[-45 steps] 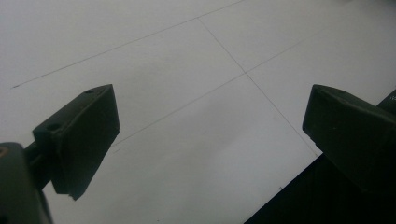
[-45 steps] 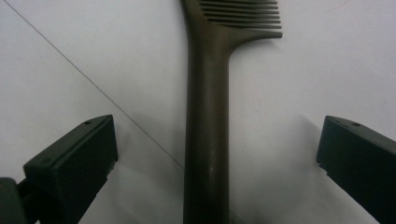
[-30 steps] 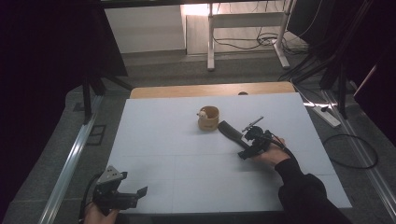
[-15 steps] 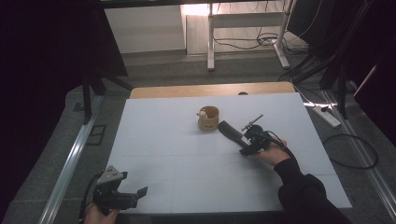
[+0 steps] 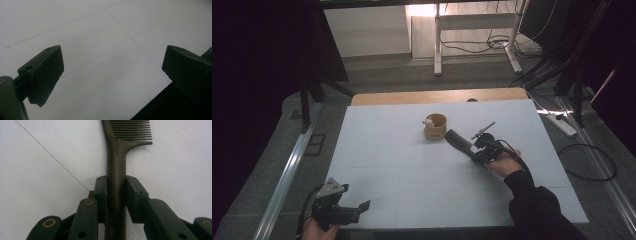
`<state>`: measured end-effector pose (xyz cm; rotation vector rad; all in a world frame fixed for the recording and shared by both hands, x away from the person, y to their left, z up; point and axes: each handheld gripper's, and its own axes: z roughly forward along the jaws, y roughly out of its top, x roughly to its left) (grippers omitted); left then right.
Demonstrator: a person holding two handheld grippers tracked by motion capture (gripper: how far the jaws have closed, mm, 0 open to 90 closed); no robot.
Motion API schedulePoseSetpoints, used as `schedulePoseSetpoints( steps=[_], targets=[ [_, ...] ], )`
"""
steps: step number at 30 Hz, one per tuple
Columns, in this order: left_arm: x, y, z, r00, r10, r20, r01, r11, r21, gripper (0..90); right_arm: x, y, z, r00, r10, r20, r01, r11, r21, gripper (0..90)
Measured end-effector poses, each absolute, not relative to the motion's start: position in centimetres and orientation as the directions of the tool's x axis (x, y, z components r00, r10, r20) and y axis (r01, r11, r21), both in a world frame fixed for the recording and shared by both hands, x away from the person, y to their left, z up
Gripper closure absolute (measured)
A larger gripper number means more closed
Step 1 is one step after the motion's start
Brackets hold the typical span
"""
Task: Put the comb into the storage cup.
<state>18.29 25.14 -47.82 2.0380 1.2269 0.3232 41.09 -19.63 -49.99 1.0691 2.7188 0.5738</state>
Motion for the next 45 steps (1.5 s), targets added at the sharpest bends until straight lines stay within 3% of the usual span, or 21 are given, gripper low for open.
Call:
schedulePoseSetpoints(
  steps=[45],
  targets=[
    [18.3,25.1,-47.8,0.516,0.844,-0.145,0.659,-0.283,0.697,4.2,39.6,-23.0,-47.8,-0.696,0.717,0.039,0.63,0.583,0.513,73.0]
  ],
)
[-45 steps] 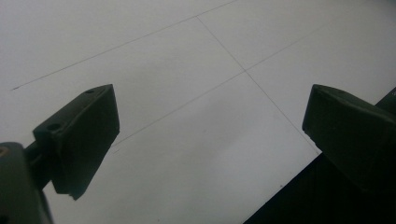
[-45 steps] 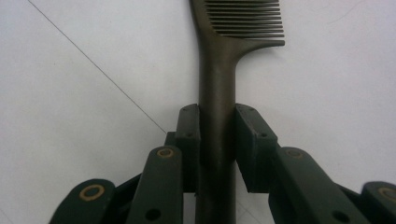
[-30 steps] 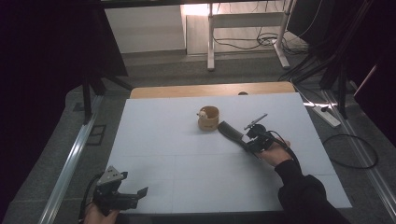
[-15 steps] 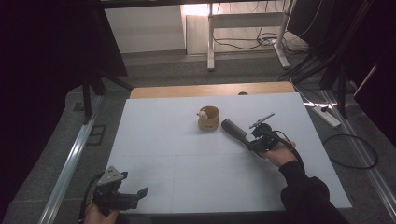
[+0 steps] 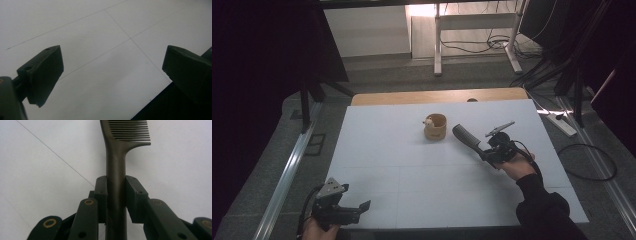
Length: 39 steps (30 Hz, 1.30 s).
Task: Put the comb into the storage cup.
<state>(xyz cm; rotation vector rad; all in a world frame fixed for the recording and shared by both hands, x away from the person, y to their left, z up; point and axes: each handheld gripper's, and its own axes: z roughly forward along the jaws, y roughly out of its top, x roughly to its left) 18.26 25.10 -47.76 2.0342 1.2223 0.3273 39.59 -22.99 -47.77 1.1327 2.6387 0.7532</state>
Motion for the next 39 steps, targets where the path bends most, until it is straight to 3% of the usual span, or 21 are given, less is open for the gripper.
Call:
schedulePoseSetpoints(
  steps=[39],
  targets=[
    [18.2,25.5,-47.7,0.514,0.841,-0.17,0.657,-0.259,0.708,3.4,37.9,-24.7,-45.8,-0.696,0.717,0.031,0.578,0.535,0.616,72.9]
  ],
)
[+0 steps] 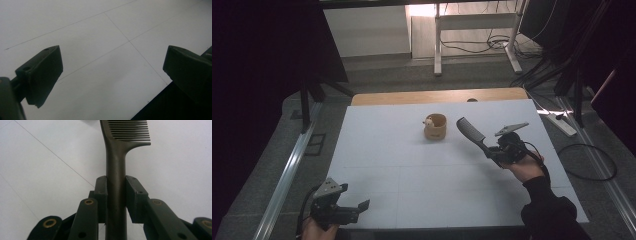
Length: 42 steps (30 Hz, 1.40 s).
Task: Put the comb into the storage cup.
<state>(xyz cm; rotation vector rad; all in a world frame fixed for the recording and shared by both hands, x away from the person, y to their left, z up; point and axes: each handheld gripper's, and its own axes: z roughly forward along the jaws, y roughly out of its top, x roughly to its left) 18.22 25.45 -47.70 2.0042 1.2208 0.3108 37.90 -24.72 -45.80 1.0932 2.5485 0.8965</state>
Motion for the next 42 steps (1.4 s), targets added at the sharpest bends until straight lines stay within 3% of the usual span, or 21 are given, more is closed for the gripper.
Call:
schedulePoseSetpoints(
  steps=[19,42],
  targets=[
    [18.4,25.0,-47.6,0.551,0.816,-0.173,0.649,-0.29,0.703,0.2,36.7,-26.0,-44.8,-0.695,0.719,0.025,0.539,0.497,0.68,73.0],
    [21.1,23.7,-45.7,0.646,0.727,-0.232,0.581,-0.272,0.767,0.0,33.3,-26.0,-43.2,-0.731,0.682,-0.007,0.445,0.486,0.752,72.9]
  ],
)
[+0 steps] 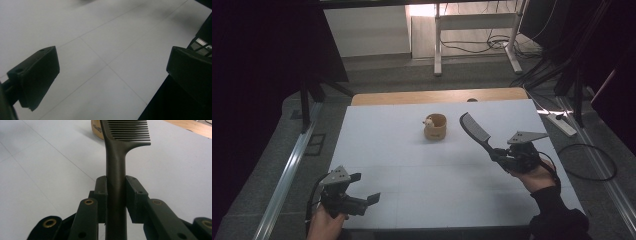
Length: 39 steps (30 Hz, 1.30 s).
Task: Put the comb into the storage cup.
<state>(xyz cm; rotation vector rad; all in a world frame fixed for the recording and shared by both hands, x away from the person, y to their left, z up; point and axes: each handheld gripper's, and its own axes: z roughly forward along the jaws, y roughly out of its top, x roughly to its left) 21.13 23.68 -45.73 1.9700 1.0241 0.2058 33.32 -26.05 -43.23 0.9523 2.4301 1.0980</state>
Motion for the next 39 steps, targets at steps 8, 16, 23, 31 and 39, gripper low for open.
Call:
schedulePoseSetpoints(
  steps=[8,16,23,31,39],
  targets=[
    [22.8,22.8,-44.8,0.671,0.698,-0.25,0.561,-0.257,0.787,0.0,32.2,-25.8,-42.9,-0.743,0.669,-0.02,0.419,0.489,0.765,72.9],
    [24.4,21.8,-44.4,0.706,0.653,-0.276,0.556,-0.269,0.787,0.0,31.3,-25.7,-42.7,-0.752,0.658,-0.041,0.393,0.497,0.774,73.0],
    [25.5,20.9,-44.2,0.725,0.633,-0.272,0.549,-0.293,0.783,0.0,30.6,-25.4,-42.7,-0.761,0.646,-0.048,0.378,0.502,0.778,73.0],
    [26.6,19.8,-43.8,0.737,0.605,-0.303,0.547,-0.269,0.793,0.0,29.9,-25.1,-42.7,-0.772,0.633,-0.059,0.357,0.508,0.784,73.0],
    [27.8,18.8,-43.2,0.745,0.59,-0.311,0.541,-0.262,0.799,0.0,29.4,-24.8,-42.7,-0.777,0.626,-0.063,0.349,0.512,0.784,73.0]
  ],
)
